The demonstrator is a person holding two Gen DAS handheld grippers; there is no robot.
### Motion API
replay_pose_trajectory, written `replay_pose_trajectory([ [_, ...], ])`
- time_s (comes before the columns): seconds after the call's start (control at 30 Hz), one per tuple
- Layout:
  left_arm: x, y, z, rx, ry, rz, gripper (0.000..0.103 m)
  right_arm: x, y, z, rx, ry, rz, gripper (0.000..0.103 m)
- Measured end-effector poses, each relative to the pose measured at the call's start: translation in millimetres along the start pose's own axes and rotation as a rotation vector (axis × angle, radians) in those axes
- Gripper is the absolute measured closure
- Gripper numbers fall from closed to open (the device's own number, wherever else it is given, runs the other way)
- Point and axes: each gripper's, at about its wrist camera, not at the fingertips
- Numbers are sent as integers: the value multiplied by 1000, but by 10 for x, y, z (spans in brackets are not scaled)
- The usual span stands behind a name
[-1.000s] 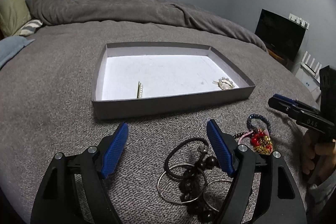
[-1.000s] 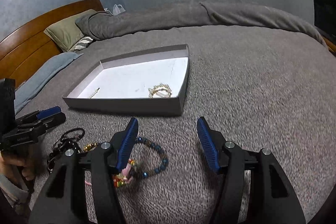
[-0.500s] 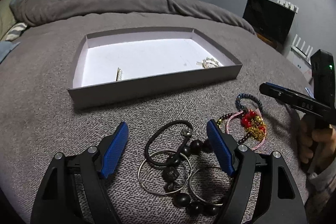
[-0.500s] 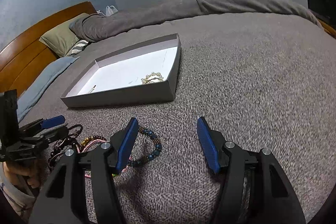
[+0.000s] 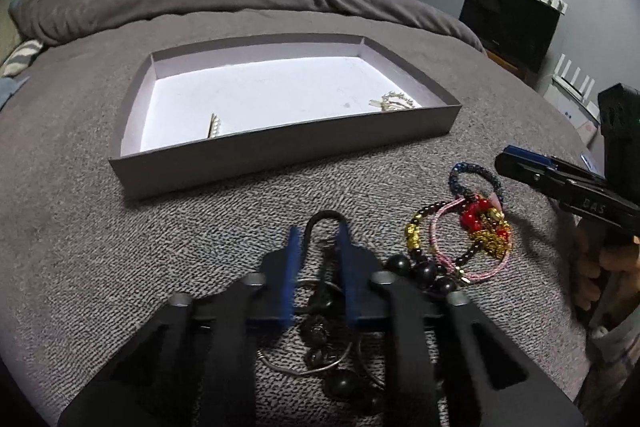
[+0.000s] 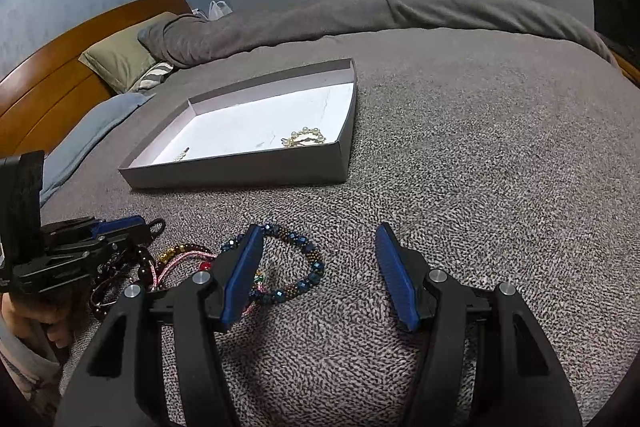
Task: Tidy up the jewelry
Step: 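Grasp the black hair tie with the left gripper while the right grasps the blue beaded bracelet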
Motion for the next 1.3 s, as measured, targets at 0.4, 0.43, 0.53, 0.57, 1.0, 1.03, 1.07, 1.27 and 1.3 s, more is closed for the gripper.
replay_pose_trajectory([
  [0.4, -111, -259, 61, 124, -53, -10, 103, 32, -2, 8, -7, 16, 26, 45],
  [0.43, -126, -268, 66, 127, -57, -10, 103, 38, 1, 8, -10, 18, 29, 45],
  [0.53, -215, -330, 87, 148, -81, 1, 103, 35, 7, 11, -12, 19, 28, 45],
  [0.57, -238, -347, 87, 153, -89, 4, 103, 34, 9, 11, -12, 18, 28, 45],
  [1.0, -234, -267, 51, 71, -51, -81, 90, 9, 31, -9, -41, 4, 39, 45],
  [1.03, -178, -240, 43, 59, -33, -83, 81, 7, 34, -13, -46, 3, 39, 45],
  [1.07, -150, -230, 21, 54, -22, -86, 77, 7, 36, -20, -51, 2, 41, 45],
  [1.27, -49, -84, -9, -17, -1, -85, 70, -11, 51, -42, -71, -4, 46, 45],
  [1.3, -44, -65, -10, -24, 0, -84, 70, -13, 61, -41, -75, -5, 45, 46],
])
Point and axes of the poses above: each gripper's, at about its wrist camera, not at the fingertips, and y roughly the way its jaws point, x to its right, z to its top, and after that the axes turned 7 degrees about z, right-handed
